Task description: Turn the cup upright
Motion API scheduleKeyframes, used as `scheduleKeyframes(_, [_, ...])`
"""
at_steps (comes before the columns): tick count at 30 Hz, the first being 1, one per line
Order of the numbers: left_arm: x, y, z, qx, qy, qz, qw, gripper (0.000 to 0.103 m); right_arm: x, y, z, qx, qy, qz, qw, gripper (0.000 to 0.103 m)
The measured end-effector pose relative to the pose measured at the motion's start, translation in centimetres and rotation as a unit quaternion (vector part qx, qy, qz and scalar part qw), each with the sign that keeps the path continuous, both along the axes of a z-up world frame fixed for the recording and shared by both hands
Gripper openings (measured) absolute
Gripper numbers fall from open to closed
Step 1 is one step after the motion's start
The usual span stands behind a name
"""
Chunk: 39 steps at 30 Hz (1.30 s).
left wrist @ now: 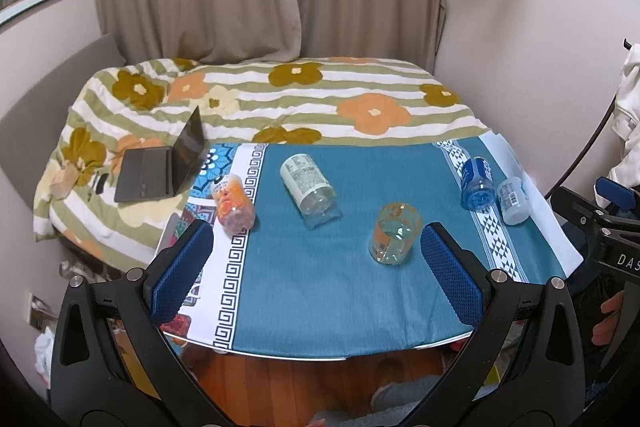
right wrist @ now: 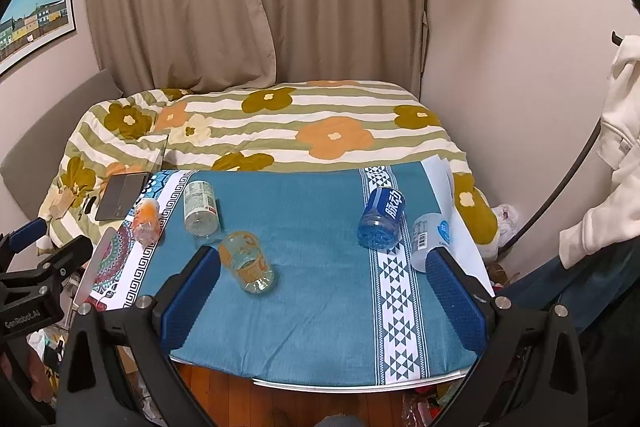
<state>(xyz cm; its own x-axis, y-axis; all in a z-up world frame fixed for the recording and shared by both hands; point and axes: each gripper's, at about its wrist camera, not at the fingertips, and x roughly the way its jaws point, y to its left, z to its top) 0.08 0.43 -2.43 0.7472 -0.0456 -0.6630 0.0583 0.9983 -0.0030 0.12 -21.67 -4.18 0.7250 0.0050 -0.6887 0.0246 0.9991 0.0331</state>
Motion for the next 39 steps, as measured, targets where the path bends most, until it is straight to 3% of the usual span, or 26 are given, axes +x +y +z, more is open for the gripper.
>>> scheduleKeyframes(39, [1.4, 0.2, 0.4, 0.003, -0.016, -0.009, 0.9998, 0.103, 1.0, -0.1, -0.2, 0.001, 0.0, -0.011, 1.0, 0.102])
